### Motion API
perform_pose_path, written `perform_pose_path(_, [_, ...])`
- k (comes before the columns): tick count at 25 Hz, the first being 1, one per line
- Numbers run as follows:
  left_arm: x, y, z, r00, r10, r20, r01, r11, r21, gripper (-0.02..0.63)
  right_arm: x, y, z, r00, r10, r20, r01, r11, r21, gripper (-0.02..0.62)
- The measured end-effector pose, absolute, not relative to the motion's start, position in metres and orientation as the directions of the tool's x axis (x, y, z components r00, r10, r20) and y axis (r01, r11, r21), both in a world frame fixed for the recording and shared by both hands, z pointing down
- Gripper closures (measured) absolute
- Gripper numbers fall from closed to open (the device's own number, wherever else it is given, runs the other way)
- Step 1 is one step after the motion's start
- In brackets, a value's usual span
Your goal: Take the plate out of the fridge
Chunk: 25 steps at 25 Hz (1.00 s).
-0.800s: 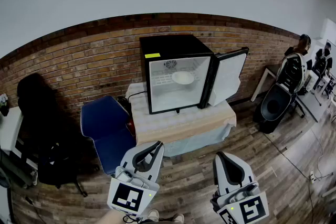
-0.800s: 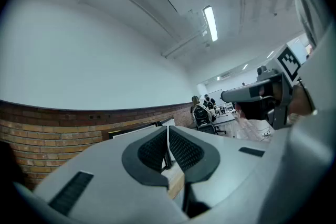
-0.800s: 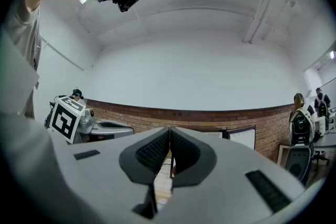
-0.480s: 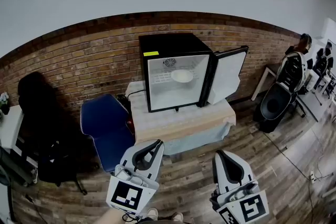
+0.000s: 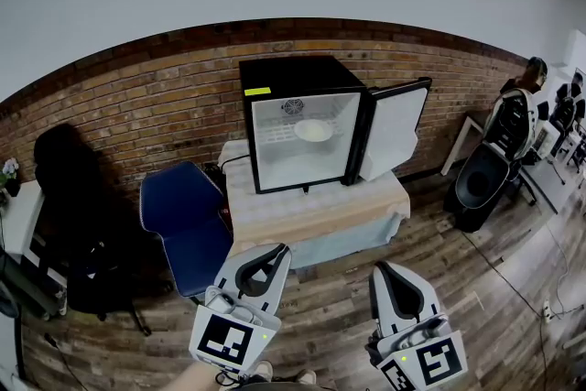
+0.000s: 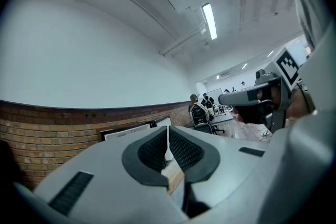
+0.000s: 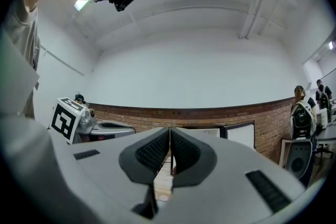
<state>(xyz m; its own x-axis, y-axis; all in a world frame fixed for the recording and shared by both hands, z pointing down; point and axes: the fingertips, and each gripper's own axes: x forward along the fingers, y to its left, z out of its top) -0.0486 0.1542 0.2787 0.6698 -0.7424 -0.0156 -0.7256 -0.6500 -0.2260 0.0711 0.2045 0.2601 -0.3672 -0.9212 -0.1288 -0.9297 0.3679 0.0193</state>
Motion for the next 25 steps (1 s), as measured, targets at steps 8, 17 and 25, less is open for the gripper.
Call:
perform_pose_path(8, [-0.025,0.159,0.283,0.663,-0.749,-0.013,-0.732,-0.644,-0.223,0.581,0.089,0.205,0.272,-0.393,-0.912,-0.117,-0.919,0.394,0.012,0.565])
perform_pose_path(17, [-0.009,0.163,0.292,0.650,-0.760,0.007,-0.738,-0.634,-0.231,0.581,0.110,0.206,0.280,-0.395,-0.911,-0.118,-0.917,0.399,-0.009,0.565])
perform_pose_path(25, [-0.002,0.156,0.296,0.642,-0.767,0.005,-0.747,-0.627,-0.219,0.581,0.122,0.197,0.284,-0.392,-0.912,-0.121,-0.918,0.397,-0.018,0.565])
